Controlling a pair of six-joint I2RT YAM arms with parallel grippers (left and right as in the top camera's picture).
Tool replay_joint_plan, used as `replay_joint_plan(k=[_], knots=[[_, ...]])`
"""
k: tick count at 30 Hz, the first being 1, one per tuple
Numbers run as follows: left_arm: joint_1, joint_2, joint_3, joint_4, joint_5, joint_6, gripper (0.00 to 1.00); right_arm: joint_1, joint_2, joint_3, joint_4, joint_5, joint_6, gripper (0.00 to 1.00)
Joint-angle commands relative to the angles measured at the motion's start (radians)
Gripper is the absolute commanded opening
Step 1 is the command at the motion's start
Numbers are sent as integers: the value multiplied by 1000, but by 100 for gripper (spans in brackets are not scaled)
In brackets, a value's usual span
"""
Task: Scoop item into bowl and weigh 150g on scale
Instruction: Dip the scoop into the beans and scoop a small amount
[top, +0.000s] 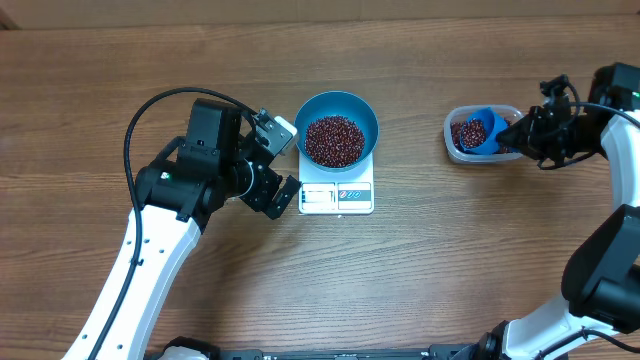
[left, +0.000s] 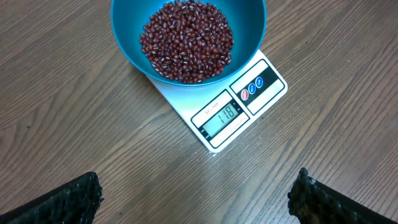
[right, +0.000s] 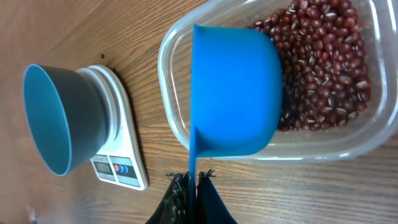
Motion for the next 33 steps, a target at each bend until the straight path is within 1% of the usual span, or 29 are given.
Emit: replay_joint_plan(k=[1,8,33], knots=[[-2,8,-4,2,15,-18,100,-37,3,-3,-11,-78,-12,4],[-2,8,-4,2,15,-18,100,-81,3,-3,-35,-151,-34,4],[-2,8,-4,2,15,-18,100,-80,3,-3,-33,-166,-60,4]])
